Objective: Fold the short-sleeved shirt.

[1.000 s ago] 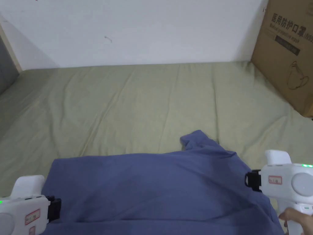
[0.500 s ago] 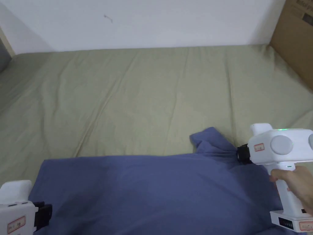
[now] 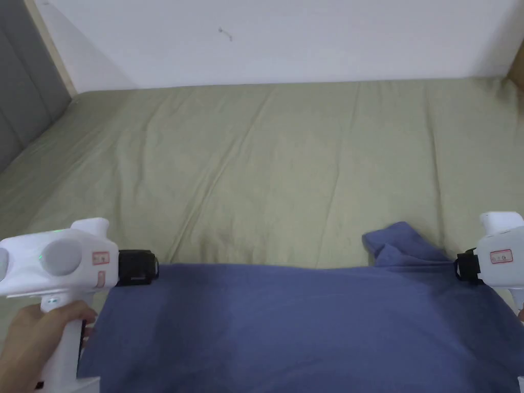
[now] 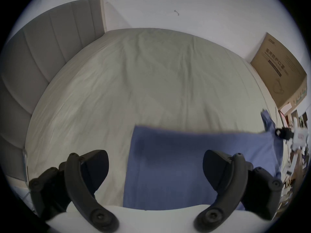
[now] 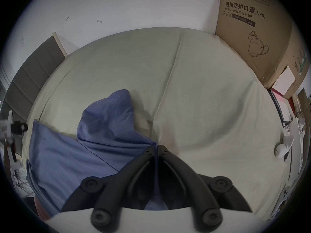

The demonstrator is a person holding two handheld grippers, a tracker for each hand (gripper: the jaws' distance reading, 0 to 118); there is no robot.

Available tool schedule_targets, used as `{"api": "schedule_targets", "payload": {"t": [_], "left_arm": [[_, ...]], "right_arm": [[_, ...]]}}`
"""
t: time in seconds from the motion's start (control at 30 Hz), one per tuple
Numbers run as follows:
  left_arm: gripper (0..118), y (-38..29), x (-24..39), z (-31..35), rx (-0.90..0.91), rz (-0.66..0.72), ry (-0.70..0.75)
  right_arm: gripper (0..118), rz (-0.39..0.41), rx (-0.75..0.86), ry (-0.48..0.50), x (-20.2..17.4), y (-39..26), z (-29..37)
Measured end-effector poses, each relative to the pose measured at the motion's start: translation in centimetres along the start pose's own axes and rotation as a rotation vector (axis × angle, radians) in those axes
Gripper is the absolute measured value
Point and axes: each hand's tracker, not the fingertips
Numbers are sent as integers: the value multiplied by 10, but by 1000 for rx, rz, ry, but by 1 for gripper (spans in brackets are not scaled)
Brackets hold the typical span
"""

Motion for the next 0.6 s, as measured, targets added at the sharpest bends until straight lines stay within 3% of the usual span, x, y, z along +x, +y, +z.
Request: {"api": "schedule_targets", "payload": {"t": [0.07, 0.1, 0.13, 0.17, 0.23, 0.3, 0.33, 0.43, 0.6], "left_arm": [[106, 9, -1, -26, -38, 11, 18], [87, 7, -1, -38, -61, 25, 19], [76, 6, -1, -48, -98, 45, 38], [76, 0, -1, -54, -130, 89, 77], [74, -9, 5, -35, -33, 28, 84], [35, -13, 12, -20, -14, -66, 97], [5, -14, 12, -15, -19, -75, 65], [1, -12, 14, 7, -13, -53, 50], [1, -28, 11, 88, 108, -103, 11]], "right_arm": [[2, 3, -6, -2, 0, 0, -3], [2, 4, -8, -4, 0, 0, -4], [2, 3, -10, -5, -1, 0, -4], [2, 1, -12, -6, -1, 0, -4], [2, -10, -13, -6, -2, 0, -1], [2, -8, -6, -3, -1, 4, 7], [2, -14, 1, -1, 0, 4, 13], [2, -83, 44, 57, 2, 4, 43], [2, -21, 102, 46, -1, -15, 118]]}}
